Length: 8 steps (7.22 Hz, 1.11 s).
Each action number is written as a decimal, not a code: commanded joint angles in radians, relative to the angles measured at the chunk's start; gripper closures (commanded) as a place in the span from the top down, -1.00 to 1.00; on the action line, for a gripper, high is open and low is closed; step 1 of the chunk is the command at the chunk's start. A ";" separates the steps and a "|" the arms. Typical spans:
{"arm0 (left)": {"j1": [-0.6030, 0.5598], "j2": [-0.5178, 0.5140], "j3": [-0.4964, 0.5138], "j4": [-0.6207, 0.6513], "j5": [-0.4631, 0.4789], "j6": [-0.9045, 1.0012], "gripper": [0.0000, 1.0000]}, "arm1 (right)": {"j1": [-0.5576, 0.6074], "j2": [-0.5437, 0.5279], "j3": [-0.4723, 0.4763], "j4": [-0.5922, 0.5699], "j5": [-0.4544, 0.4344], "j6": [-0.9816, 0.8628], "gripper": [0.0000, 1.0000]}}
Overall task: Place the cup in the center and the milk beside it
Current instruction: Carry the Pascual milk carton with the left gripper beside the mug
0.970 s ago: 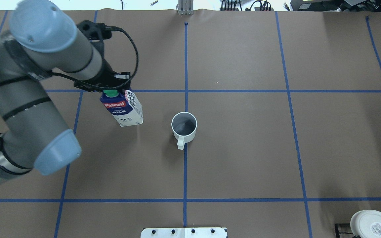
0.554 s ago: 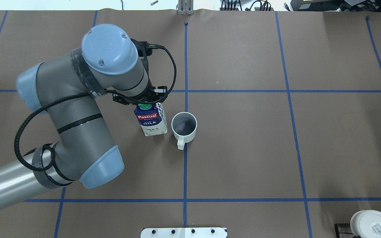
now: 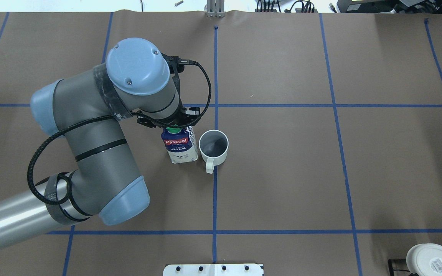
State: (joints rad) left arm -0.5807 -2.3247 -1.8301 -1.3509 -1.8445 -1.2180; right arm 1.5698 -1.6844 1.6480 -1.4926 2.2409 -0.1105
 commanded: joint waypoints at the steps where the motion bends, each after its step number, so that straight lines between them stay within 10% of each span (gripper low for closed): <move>1: 0.008 0.001 0.000 -0.002 -0.001 0.000 -1.00 | -0.001 0.000 0.000 0.000 -0.001 0.000 1.00; 3: 0.008 0.011 -0.001 -0.010 0.004 0.005 0.94 | -0.001 0.000 0.000 0.000 -0.001 0.000 1.00; 8: -0.086 0.042 -0.150 0.119 0.010 0.263 0.97 | -0.002 0.002 -0.002 0.000 0.003 -0.001 1.00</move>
State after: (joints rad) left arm -0.6194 -2.3006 -1.9378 -1.2903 -1.8285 -1.0730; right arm 1.5681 -1.6828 1.6471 -1.4925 2.2440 -0.1118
